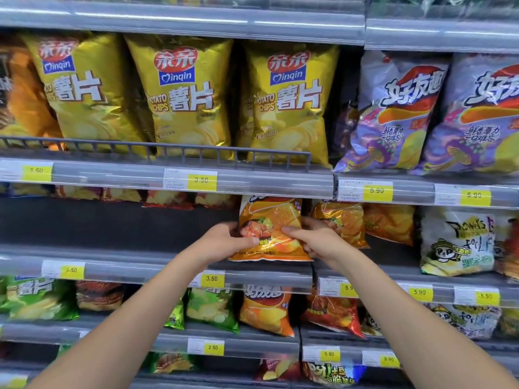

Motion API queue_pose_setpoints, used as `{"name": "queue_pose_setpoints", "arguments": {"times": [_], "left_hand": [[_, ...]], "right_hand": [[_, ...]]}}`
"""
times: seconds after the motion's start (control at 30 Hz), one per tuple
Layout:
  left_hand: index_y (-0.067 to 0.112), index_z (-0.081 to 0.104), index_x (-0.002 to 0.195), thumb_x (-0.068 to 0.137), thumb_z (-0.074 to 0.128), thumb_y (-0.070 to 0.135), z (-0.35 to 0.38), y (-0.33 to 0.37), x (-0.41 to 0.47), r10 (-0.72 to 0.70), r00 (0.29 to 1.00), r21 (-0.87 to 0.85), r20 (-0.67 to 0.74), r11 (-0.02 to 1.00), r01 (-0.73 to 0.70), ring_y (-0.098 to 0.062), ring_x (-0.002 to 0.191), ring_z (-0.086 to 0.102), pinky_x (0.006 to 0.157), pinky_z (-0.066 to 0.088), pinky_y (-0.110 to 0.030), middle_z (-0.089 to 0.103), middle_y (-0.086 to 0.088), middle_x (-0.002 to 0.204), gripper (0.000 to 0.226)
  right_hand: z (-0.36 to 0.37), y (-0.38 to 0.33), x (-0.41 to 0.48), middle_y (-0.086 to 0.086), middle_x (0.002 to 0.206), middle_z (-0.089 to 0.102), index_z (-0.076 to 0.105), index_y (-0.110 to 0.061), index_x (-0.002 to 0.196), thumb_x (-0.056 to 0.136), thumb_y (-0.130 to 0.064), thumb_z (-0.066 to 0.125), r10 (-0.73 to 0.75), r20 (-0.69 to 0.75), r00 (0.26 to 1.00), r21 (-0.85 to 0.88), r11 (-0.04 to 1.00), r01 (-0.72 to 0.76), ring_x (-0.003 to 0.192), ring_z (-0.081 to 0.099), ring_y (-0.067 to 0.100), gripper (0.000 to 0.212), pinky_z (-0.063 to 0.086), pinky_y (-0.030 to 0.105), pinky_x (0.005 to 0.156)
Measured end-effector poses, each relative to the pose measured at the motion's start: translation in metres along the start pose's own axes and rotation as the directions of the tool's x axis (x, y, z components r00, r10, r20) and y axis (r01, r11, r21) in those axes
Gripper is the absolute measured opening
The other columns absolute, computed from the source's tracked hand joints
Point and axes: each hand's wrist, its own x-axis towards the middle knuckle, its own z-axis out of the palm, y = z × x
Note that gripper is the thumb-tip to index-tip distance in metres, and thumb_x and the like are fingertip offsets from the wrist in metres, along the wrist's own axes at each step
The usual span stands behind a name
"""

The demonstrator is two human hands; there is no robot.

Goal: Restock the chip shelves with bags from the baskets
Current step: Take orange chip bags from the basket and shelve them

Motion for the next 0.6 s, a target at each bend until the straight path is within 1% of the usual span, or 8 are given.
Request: {"name": "queue_pose_setpoints", "arguments": {"times": [0.13,0.23,0.3,0.37,0.4,0.5,0.53,0.6], "left_hand": [[0.018,0.057,0.144,0.087,0.082,0.041,0.002,-0.008,0.014,-0.022,0.998,0.209,-0.054,0.977,0.033,-0.020,0.118,0.064,0.096,0.051,-0.031,0.066,-0.001,0.137,0.066],[0.019,0.053,0.147,0.089,0.080,0.035,0.006,-0.014,0.020,-0.035,0.997,0.263,-0.075,0.963,0.054,-0.018,0.114,0.060,0.095,0.047,-0.029,0.064,-0.001,0.137,0.066],[0.022,0.051,0.148,0.085,0.082,0.039,0.008,-0.018,0.024,-0.038,0.994,0.280,-0.098,0.958,0.064,-0.020,0.119,0.062,0.102,0.050,-0.034,0.064,0.000,0.139,0.072],[0.023,0.049,0.151,0.082,0.083,0.044,0.009,-0.021,0.029,-0.043,0.992,0.301,-0.118,0.950,0.077,-0.023,0.124,0.061,0.107,0.051,-0.039,0.062,0.000,0.142,0.080],[0.023,0.048,0.151,0.082,0.084,0.044,0.010,-0.021,0.031,-0.040,0.991,0.309,-0.124,0.948,0.077,-0.024,0.125,0.061,0.107,0.051,-0.040,0.061,0.001,0.143,0.081],[0.021,0.050,0.147,0.085,0.083,0.041,0.014,-0.018,0.037,-0.008,0.991,0.337,-0.136,0.940,0.054,-0.025,0.121,0.063,0.102,0.053,-0.039,0.063,-0.001,0.140,0.074],[0.020,0.050,0.146,0.086,0.083,0.040,0.015,-0.017,0.039,-0.006,0.990,0.344,-0.141,0.937,0.055,-0.025,0.122,0.063,0.101,0.053,-0.038,0.063,-0.002,0.139,0.072],[0.019,0.052,0.144,0.086,0.083,0.038,0.016,-0.017,0.043,-0.008,0.988,0.351,-0.152,0.934,0.062,-0.026,0.122,0.063,0.099,0.053,-0.037,0.064,-0.002,0.138,0.068]], "right_hand": [[0.008,0.011,0.013,0.000,0.093,0.071,0.042,-0.020,0.153,0.081,-0.041,0.085,-0.035,-0.059,0.998,-0.072,0.997,0.030,0.062,0.056,0.008,0.087,0.046,0.022,0.052],[0.010,0.017,0.018,0.000,0.126,0.066,0.035,-0.019,0.156,0.074,-0.032,0.092,-0.029,0.000,1.000,-0.095,0.995,0.028,0.093,0.070,0.013,0.100,0.062,0.028,0.073],[0.009,0.018,0.018,0.001,0.141,0.059,0.037,-0.019,0.156,0.070,-0.033,0.094,-0.027,0.013,1.000,-0.153,0.988,0.029,0.111,0.068,0.019,0.105,0.061,0.038,0.090],[0.009,0.018,0.020,0.002,0.148,0.054,0.040,-0.019,0.154,0.066,-0.047,0.093,-0.007,-0.015,1.000,-0.306,0.952,0.002,0.126,0.060,0.024,0.107,0.054,0.041,0.103],[0.009,0.017,0.020,0.004,0.144,0.059,0.044,-0.018,0.152,0.065,-0.053,0.092,0.013,-0.031,0.999,-0.359,0.933,-0.023,0.122,0.063,0.023,0.105,0.055,0.040,0.100],[0.013,0.009,0.021,0.005,0.092,0.077,0.046,-0.014,0.149,0.075,-0.049,0.088,0.068,-0.089,0.994,-0.377,0.921,-0.096,0.064,0.069,0.010,0.092,0.057,0.025,0.057],[0.014,0.008,0.024,0.005,0.083,0.076,0.041,-0.012,0.152,0.079,-0.044,0.086,0.090,-0.108,0.990,-0.372,0.920,-0.125,0.055,0.066,0.008,0.092,0.054,0.022,0.052],[0.016,0.006,0.026,0.005,0.081,0.076,0.034,-0.009,0.156,0.084,-0.038,0.084,0.100,-0.134,0.986,-0.361,0.922,-0.143,0.058,0.069,0.009,0.093,0.058,0.022,0.056]]}}
